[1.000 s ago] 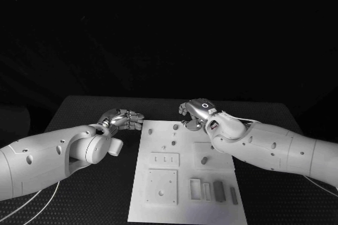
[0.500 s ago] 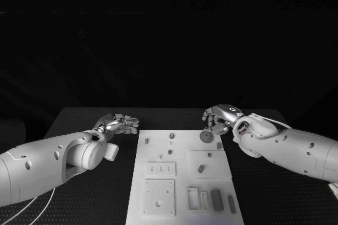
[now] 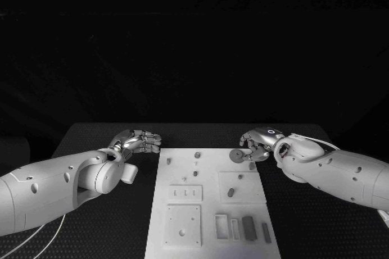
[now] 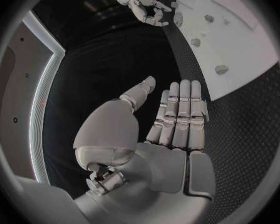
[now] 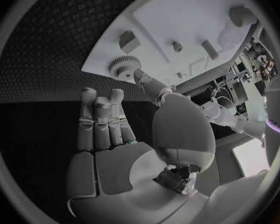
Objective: Assemble the parts on the task board
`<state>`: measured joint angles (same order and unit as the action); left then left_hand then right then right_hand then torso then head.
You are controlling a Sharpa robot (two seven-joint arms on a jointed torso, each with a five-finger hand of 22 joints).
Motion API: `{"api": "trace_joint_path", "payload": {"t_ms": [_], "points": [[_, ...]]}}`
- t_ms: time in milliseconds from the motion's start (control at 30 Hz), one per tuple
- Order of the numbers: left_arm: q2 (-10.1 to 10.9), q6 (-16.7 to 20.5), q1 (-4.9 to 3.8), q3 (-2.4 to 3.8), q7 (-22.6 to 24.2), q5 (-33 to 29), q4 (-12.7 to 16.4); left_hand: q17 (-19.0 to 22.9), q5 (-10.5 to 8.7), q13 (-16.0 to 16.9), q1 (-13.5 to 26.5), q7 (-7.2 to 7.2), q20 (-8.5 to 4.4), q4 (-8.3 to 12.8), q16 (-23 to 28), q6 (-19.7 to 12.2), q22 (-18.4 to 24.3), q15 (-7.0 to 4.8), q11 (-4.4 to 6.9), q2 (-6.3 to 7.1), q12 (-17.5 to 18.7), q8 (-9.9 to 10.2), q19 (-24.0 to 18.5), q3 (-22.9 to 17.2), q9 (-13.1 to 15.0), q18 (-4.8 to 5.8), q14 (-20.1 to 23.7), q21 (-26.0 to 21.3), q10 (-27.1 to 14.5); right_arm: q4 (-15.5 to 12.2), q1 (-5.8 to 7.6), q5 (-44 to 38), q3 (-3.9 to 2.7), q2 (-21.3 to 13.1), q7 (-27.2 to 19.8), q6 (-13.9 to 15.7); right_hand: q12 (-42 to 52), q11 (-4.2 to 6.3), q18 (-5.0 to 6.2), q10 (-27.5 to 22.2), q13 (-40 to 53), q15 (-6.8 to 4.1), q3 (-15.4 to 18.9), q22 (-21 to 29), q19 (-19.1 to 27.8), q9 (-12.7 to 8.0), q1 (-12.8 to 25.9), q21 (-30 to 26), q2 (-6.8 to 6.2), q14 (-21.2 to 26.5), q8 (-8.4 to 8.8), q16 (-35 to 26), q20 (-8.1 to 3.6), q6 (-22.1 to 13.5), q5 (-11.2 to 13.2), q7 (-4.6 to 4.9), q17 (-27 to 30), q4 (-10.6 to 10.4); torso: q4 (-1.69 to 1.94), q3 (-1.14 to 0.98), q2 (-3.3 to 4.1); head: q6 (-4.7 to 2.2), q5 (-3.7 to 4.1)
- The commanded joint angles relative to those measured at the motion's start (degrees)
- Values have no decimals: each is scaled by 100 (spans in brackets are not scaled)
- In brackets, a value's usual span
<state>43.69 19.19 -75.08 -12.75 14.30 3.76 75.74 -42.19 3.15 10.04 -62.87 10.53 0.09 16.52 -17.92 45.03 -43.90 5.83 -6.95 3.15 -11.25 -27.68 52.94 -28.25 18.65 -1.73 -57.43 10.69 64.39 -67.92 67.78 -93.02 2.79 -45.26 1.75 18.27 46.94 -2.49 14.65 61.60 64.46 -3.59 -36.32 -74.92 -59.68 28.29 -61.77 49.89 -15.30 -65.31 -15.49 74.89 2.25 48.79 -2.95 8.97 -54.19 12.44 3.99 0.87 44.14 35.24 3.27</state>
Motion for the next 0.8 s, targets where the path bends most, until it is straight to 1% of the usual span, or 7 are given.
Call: {"api": "trace_joint_path", "payload": {"t_ms": [33, 200, 367, 500, 667, 733, 800], "points": [[-26, -118, -1, 4, 74, -30, 3, -7, 5, 7, -21, 5, 8, 1, 11, 37, -2, -3, -8, 1, 36, 38, 42, 16, 9, -61, -18, 3, 33, 140, -32, -209, 13, 105, -51, -346, 561, -40, 35, -145, 398, 40, -1, -148, 26, -36, 61, 163, -29, 86, 65, 240, -55, -96, 9, 34, -106, -47, 7, 16, 5, 10, 27], [-49, -142, -1, 4, 52, -30, -6, -9, 5, 7, -20, 7, 7, 3, 16, 34, -1, -2, -9, 2, 41, 43, 39, 19, 10, -60, -14, -1, 31, 198, -70, -201, 42, 173, -73, -473, 1177, -39, 35, -291, 692, 34, -19, -143, 57, -44, 94, 402, -15, 130, 61, 608, -94, -76, 5, 23, -208, -64, 31, 26, 3, 49, 69], [-37, -135, -1, 4, 39, -30, -41, -11, 7, 8, -23, 7, 7, 3, 20, 32, 0, -2, -10, -1, 45, 47, 37, 18, 10, -59, -11, -3, 30, 302, -100, -177, 43, 256, -123, -404, 1374, -23, 35, -312, 721, 25, -56, -139, 55, -38, 35, 510, 54, 142, 38, 763, -124, -37, 5, 14, -233, -20, 46, 3, 22, 93, 13], [-37, -148, -1, 4, 38, -30, -34, -12, 6, 8, -20, 8, 7, 3, 22, 31, 0, -1, -10, 2, 47, 49, 36, 21, 11, -57, -10, -5, 29, 340, -110, -128, 43, 295, -134, -351, 1441, -14, 35, -322, 705, 18, -79, -135, 58, -28, 15, 556, 150, 153, 9, 812, -134, 13, 6, 4, -224, -1, 44, 12, 19, 126, 2], [-45, -124, -2, 4, 0, -6, -27, -15, 10, 9, -35, 8, 5, 8, 27, 30, 1, -2, -10, 2, 52, 54, 35, 14, 12, -58, -8, -8, 29, 345, -110, -116, 43, 323, -132, -346, 1495, -9, 35, -339, 655, 12, -149, -129, 75, -14, -72, 600, 419, 167, -25, 853, -147, 76, 5, -1, -196, 57, 41, 19, 11, 145, 4], [-44, -110, -2, 4, -7, -4, -29, -16, 10, 9, -37, 8, 5, 8, 28, 30, 2, -1, -10, 3, 53, 55, 33, 13, 13, -57, -6, -10, 29, 344, -110, -92, 43, 322, -135, -338, 1522, -1, 35, -345, 621, 6, -151, -128, 87, -6, -69, 624, 591, 173, -45, 874, -144, 113, 5, -10, -177, 96, 35, 17, 10, 149, -4], [-45, -106, -2, 4, -13, -3, -29, -16, 11, 10, -39, 8, 6, 7, 30, 30, 2, -1, -11, 5, 55, 56, 32, 13, 13, -56, -5, -11, 28, 349, -110, -91, 43, 321, -137, -357, 1541, 3, 35, -351, 598, 3, -142, -127, 98, -5, -58, 640, 675, 178, -48, 888, -143, 122, 6, -13, -164, 136, 34, 17, 9, 152, -2]]}}
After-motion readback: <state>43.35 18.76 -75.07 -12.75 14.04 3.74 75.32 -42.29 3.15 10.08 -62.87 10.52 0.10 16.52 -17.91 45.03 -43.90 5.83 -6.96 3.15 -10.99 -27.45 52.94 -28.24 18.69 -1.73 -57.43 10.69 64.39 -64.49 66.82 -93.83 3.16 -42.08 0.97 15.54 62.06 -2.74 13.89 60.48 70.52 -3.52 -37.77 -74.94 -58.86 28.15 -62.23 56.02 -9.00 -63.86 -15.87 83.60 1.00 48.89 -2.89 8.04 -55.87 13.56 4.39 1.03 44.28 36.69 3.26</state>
